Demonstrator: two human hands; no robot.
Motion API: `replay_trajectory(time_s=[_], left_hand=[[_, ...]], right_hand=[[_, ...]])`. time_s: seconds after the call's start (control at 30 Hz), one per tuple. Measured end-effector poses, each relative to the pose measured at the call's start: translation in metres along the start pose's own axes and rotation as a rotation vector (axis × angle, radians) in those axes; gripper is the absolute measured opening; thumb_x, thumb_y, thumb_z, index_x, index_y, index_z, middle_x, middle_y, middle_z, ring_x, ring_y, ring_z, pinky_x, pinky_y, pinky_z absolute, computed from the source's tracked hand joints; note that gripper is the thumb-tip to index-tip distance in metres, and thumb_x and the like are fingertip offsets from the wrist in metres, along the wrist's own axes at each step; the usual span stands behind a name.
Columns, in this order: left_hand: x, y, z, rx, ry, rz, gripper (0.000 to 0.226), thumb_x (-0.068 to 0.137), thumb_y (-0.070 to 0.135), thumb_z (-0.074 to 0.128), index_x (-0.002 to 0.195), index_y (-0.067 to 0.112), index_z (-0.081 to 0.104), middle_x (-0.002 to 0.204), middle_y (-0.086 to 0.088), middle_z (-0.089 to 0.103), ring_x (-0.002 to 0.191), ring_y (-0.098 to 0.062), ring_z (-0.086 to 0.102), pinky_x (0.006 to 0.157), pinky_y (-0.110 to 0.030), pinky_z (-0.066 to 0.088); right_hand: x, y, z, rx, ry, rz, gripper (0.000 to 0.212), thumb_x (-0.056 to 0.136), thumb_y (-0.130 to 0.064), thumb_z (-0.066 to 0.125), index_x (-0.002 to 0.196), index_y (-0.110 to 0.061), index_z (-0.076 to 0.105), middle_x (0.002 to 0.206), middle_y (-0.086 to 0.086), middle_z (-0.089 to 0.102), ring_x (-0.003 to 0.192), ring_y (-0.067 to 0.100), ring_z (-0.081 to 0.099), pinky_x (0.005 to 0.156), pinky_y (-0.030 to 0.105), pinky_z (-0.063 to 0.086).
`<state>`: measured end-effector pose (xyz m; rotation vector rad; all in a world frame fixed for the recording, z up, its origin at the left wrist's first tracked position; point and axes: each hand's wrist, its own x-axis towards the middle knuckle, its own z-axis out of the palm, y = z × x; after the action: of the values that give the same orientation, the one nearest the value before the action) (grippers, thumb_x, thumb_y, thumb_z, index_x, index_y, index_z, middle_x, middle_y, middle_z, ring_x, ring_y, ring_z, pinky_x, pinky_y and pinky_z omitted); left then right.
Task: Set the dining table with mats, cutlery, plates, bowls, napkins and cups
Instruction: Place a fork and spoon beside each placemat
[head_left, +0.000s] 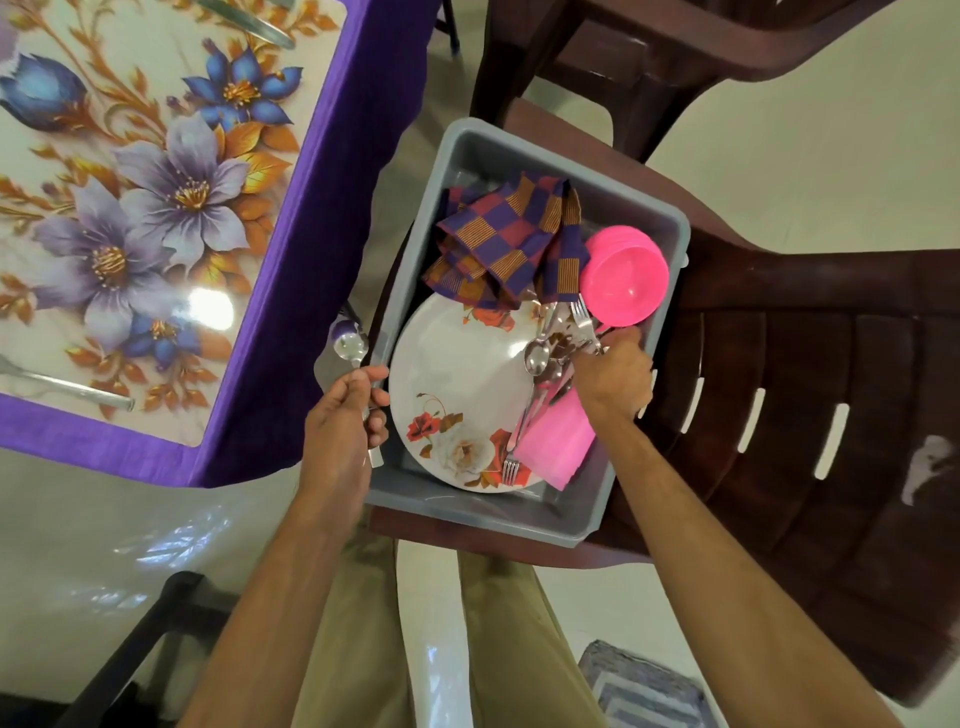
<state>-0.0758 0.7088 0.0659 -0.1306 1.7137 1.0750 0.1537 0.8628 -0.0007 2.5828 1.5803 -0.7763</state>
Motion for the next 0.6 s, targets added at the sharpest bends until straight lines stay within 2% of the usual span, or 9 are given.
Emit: replay_trajectory(time_s=[0.1, 0.17, 0.23, 0.3, 0.37, 0.43, 0.53, 0.6], left_hand=[[0.001, -0.001, 0.000, 0.013, 0.006, 0.005, 0.025, 0.111, 0.027, 0.048, 0.111, 0.022, 0.072, 0.075, 0.007, 0.061, 0.060, -0.004, 0.046, 0.056, -0.020, 0.041], [0.002, -0.002, -0.001, 0.018, 0.015, 0.005, 0.025, 0.111, 0.027, 0.048, 0.111, 0.022, 0.073, 0.077, 0.006, 0.061, 0.060, -0.005, 0.046, 0.055, -0.021, 0.040], [0.002, -0.002, -0.003, 0.012, 0.013, 0.008, 0.026, 0.111, 0.027, 0.048, 0.111, 0.021, 0.073, 0.078, 0.005, 0.061, 0.060, -0.005, 0.045, 0.055, -0.021, 0.039], [0.001, -0.002, -0.003, 0.006, 0.011, 0.011, 0.026, 0.112, 0.026, 0.048, 0.110, 0.021, 0.073, 0.078, 0.005, 0.061, 0.059, -0.005, 0.045, 0.054, -0.020, 0.038], [-0.001, -0.001, -0.002, 0.002, 0.011, 0.004, 0.026, 0.112, 0.026, 0.048, 0.108, 0.020, 0.073, 0.077, 0.005, 0.062, 0.059, -0.006, 0.045, 0.053, -0.021, 0.038], [-0.004, 0.003, 0.000, -0.015, 0.001, -0.001, 0.026, 0.111, 0.026, 0.048, 0.107, 0.018, 0.072, 0.075, 0.006, 0.063, 0.059, -0.006, 0.044, 0.051, -0.020, 0.038], [-0.013, 0.010, 0.003, -0.041, -0.024, 0.007, 0.026, 0.111, 0.026, 0.048, 0.107, 0.016, 0.072, 0.073, 0.006, 0.062, 0.058, -0.006, 0.043, 0.049, -0.020, 0.036], [-0.019, 0.016, 0.004, -0.038, -0.039, 0.024, 0.026, 0.111, 0.027, 0.048, 0.108, 0.015, 0.071, 0.075, 0.005, 0.061, 0.058, -0.006, 0.043, 0.049, -0.019, 0.035]], right_hand=[[0.002, -0.001, 0.002, 0.202, -0.031, 0.128, 0.038, 0.080, -0.025, 0.079, 0.112, -0.012, 0.064, 0.099, 0.006, 0.073, 0.086, 0.027, 0.071, 0.059, 0.027, 0.048], [-0.002, -0.004, 0.000, 0.380, -0.080, 0.199, 0.034, 0.077, -0.023, 0.083, 0.105, -0.015, 0.067, 0.091, 0.001, 0.071, 0.072, 0.015, 0.067, 0.049, 0.020, 0.041], [-0.014, -0.007, -0.010, 0.575, -0.196, 0.276, 0.027, 0.077, -0.014, 0.085, 0.098, -0.013, 0.068, 0.076, -0.002, 0.062, 0.057, 0.009, 0.052, 0.045, 0.020, 0.034], [-0.030, -0.011, -0.024, 0.795, -0.414, 0.376, 0.022, 0.078, -0.008, 0.085, 0.095, -0.007, 0.072, 0.068, -0.001, 0.054, 0.046, 0.007, 0.034, 0.039, 0.022, 0.026], [-0.047, -0.016, -0.037, 0.952, -0.651, 0.402, 0.025, 0.084, -0.008, 0.082, 0.107, -0.002, 0.074, 0.077, 0.000, 0.061, 0.042, 0.004, 0.025, 0.035, 0.020, 0.021], [-0.065, -0.023, -0.050, 1.029, -0.793, 0.362, 0.031, 0.093, -0.015, 0.075, 0.118, 0.001, 0.068, 0.086, -0.004, 0.069, 0.042, 0.003, 0.023, 0.036, 0.017, 0.020], [-0.086, -0.033, -0.064, 1.088, -0.827, 0.289, 0.018, 0.095, -0.017, 0.073, 0.109, -0.008, 0.066, 0.095, 0.001, 0.074, 0.044, 0.004, 0.021, 0.037, 0.017, 0.021], [-0.094, -0.038, -0.068, 1.090, -0.795, 0.259, 0.014, 0.091, -0.017, 0.077, 0.102, -0.011, 0.072, 0.092, 0.007, 0.065, 0.047, 0.006, 0.020, 0.038, 0.019, 0.020]])
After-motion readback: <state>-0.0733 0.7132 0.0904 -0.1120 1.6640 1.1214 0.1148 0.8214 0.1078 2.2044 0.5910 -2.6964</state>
